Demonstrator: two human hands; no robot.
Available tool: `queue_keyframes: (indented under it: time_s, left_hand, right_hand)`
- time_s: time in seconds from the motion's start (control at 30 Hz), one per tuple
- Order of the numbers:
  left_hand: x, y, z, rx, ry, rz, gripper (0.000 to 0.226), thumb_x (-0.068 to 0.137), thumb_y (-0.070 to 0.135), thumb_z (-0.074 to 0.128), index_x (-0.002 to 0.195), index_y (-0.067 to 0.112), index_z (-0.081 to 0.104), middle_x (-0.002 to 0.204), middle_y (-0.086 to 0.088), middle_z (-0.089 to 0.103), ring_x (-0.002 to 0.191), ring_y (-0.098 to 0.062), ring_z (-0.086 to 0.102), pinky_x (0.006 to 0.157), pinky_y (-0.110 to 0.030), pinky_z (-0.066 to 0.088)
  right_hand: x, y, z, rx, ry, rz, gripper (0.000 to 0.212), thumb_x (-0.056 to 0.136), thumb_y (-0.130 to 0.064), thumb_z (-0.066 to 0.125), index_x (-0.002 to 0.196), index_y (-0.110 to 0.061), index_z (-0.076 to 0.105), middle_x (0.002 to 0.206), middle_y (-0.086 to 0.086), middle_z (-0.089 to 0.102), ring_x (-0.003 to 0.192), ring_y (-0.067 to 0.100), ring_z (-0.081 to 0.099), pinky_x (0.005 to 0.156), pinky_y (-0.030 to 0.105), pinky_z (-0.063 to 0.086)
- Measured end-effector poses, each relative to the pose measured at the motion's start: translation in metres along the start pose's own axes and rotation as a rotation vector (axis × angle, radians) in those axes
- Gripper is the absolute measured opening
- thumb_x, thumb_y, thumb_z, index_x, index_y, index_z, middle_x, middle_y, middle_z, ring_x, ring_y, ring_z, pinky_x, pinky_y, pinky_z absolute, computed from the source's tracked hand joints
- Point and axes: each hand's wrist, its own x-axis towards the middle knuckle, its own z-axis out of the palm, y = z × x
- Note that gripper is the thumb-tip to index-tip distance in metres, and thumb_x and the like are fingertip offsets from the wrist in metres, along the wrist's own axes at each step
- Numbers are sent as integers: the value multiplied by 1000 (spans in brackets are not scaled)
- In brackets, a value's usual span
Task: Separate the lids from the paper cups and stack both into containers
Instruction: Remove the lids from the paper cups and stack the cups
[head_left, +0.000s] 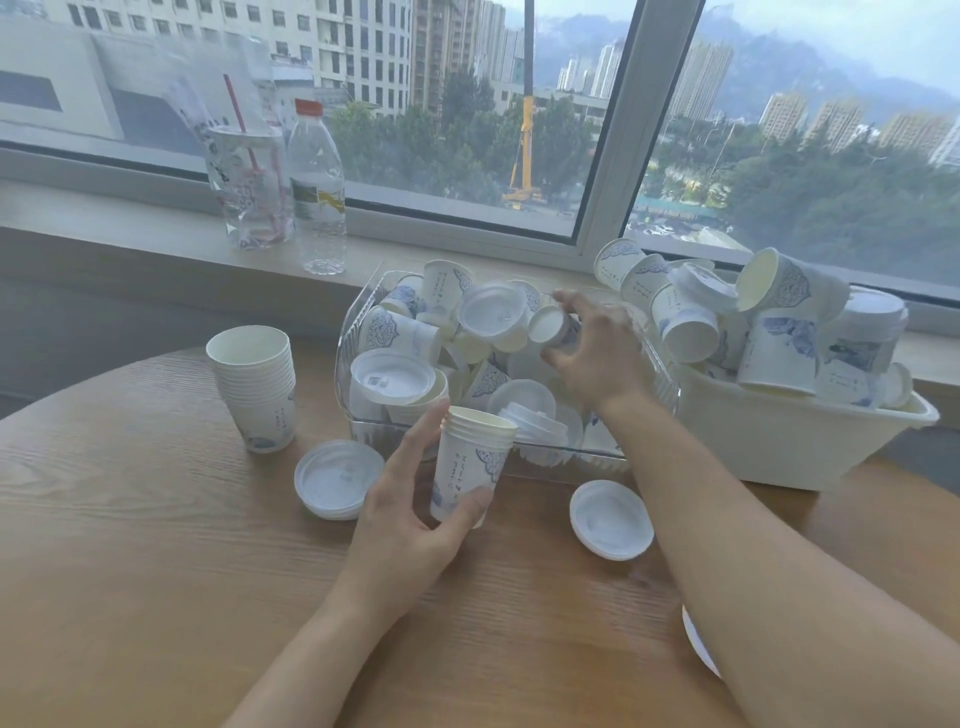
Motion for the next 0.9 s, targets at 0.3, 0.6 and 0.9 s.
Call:
queue_keyframes:
  time_s: [0.3,0.6,0.9]
  left_hand:
    - [-1,1,1,4,-19,18,86,87,25,86,154,52,39,143,20,59,129,-15,63,105,-45,55]
    - [-10,11,3,8,-121,57,91,86,9,85,156,43,39,133,40,55,115,-3,66,83,-12,54]
    - [-16,13,10,-25,-199,72,101,86,1,82,161,45,29,136,27,61,111,-10,71,81,-23,60]
  right_hand:
    - [-90,-16,-12,797,334,136,52,96,-26,75,143,-34,55,120,-13,61,102,-3,63,84,17,52]
    - [-170,-22,18,1276,171,401,48,91,-11,80,132,-13,56,116,2,76,106,11,72,84,18,55]
    - [-168,-22,26,1092,55,282,50,80,-46,81,119,-18,65,111,0,76,102,23,71,88,43,59]
